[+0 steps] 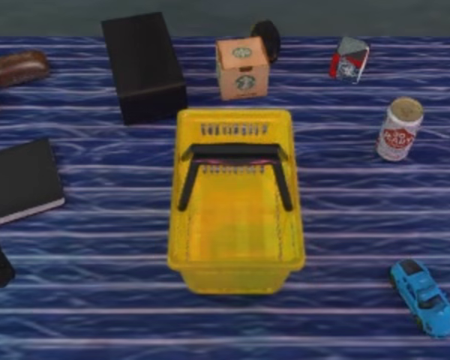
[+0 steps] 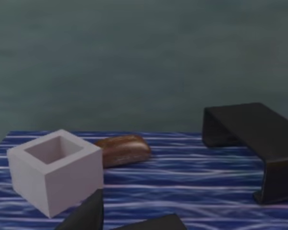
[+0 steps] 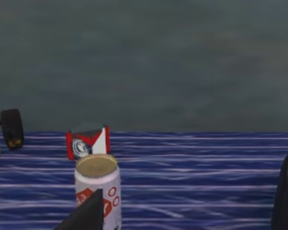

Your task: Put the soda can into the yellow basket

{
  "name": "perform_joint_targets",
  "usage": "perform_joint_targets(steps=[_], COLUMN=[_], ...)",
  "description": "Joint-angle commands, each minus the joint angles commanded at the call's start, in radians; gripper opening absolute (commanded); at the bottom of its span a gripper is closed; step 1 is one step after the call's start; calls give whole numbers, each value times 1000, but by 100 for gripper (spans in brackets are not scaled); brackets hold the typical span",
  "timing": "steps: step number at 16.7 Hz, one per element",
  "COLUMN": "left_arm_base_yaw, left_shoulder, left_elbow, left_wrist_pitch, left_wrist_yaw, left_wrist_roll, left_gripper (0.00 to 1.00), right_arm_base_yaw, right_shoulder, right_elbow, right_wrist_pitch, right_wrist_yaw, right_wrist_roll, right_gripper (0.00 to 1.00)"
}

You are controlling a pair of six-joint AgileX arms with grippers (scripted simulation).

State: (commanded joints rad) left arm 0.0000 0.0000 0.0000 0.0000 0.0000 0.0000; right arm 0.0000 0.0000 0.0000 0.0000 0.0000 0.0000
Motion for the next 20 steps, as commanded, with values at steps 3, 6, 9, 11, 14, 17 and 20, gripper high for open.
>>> perform_joint_targets(steps=[3,6,9,11,14,17,20], left_arm_base_yaw=[0,0,0,0,0,0,0], left_shoulder=[0,0,0,0,0,0,0], left_elbow=[0,0,0,0,0,0,0], left_wrist_pitch=[0,0,0,0,0,0,0], left_wrist_yaw=[0,0,0,0,0,0,0], left_wrist_roll=[0,0,0,0,0,0,0], left_gripper=[100,100,100,100,100,100,100], right_arm_base_yaw=[1,11,21,26,35,48,65], right_shoulder=[8,81,237,383,651,954,1271], right_elbow=[9,95,266,413,671,956,1256], right_wrist_pitch=[-5,-55,-157,-248,-411,-595,-788], right_wrist_yaw=[-1,-7,-11,-10,-6,-1,3], right_wrist_roll=[-2,-17,-46,-72,-122,-187,-260], right_gripper=[100,100,100,100,100,100,100])
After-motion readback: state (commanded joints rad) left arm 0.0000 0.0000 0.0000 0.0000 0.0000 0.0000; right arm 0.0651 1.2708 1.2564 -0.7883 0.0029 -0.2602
